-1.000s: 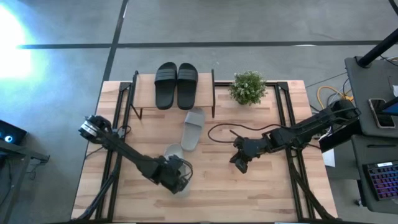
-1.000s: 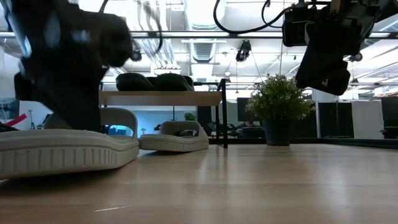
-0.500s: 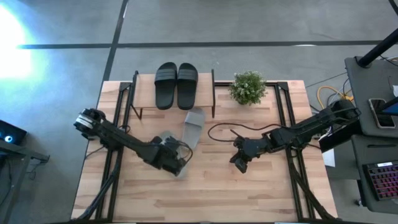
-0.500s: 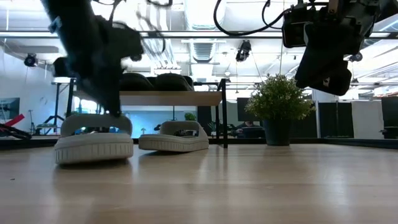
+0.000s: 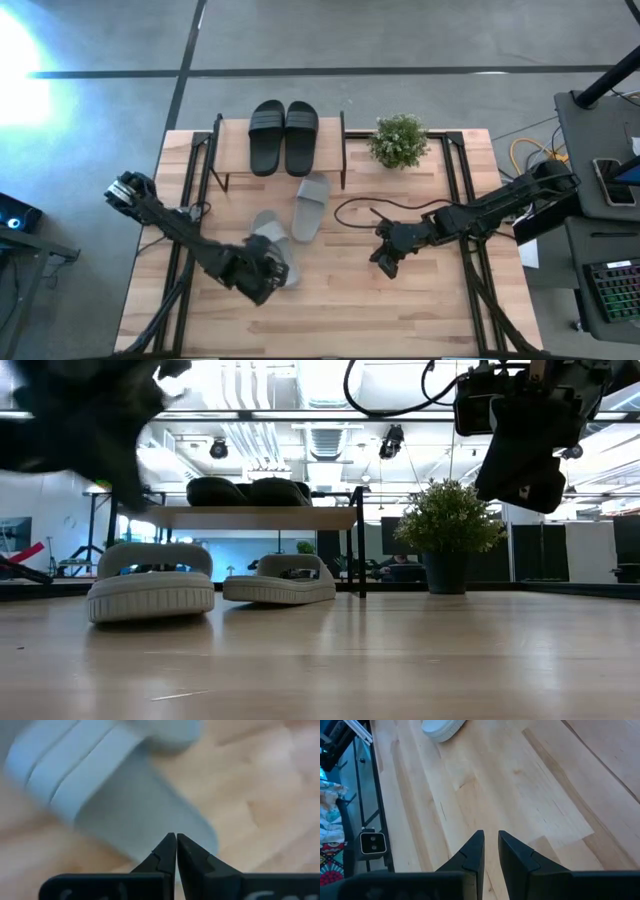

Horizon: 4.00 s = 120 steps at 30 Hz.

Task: Pick and place slides into the shelf
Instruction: Put the left grey slipper under the shelf, then adjust the pair of grey slippers

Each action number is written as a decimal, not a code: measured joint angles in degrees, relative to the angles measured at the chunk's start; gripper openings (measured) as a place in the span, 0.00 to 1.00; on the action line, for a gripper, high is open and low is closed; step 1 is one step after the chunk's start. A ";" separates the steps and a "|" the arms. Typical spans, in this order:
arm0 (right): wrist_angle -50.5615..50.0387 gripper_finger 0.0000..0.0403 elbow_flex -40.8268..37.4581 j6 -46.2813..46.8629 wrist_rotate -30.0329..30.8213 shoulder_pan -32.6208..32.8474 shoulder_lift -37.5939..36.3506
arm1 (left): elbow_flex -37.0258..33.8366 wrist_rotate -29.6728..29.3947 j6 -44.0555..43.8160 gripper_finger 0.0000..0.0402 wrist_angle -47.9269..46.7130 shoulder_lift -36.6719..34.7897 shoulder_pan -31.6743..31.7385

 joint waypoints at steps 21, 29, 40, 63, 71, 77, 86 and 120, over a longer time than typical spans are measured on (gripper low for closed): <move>-1.60 0.12 0.00 -1.78 0.00 0.00 0.00 | -12.22 4.03 -24.20 0.00 -7.24 -1.19 -2.39; -1.60 0.12 0.00 -2.03 0.22 0.00 0.00 | -17.49 -4.00 -21.96 0.00 -0.73 -2.17 2.26; -1.61 0.12 0.00 -1.44 0.26 0.00 0.00 | -20.47 -7.19 -14.61 0.00 3.42 -3.55 8.01; 25.87 0.02 3.24 -1.15 -22.12 -9.01 20.01 | -18.95 1.17 26.64 0.00 36.81 -23.40 -4.39; 19.60 0.02 23.56 -14.59 -13.37 -10.00 31.78 | -19.95 7.41 24.74 0.00 37.23 -14.62 -9.24; 2.26 0.02 37.50 -23.41 -3.55 -14.03 38.55 | -20.14 7.10 21.12 0.00 38.04 -7.84 -13.17; -3.54 0.02 42.67 -23.50 -4.24 -17.27 46.93 | -20.50 5.23 20.56 0.00 45.46 -0.14 -14.58; -20.11 0.02 42.74 -29.89 5.77 -12.45 29.08 | -19.57 -3.15 20.61 0.00 49.15 1.47 -12.68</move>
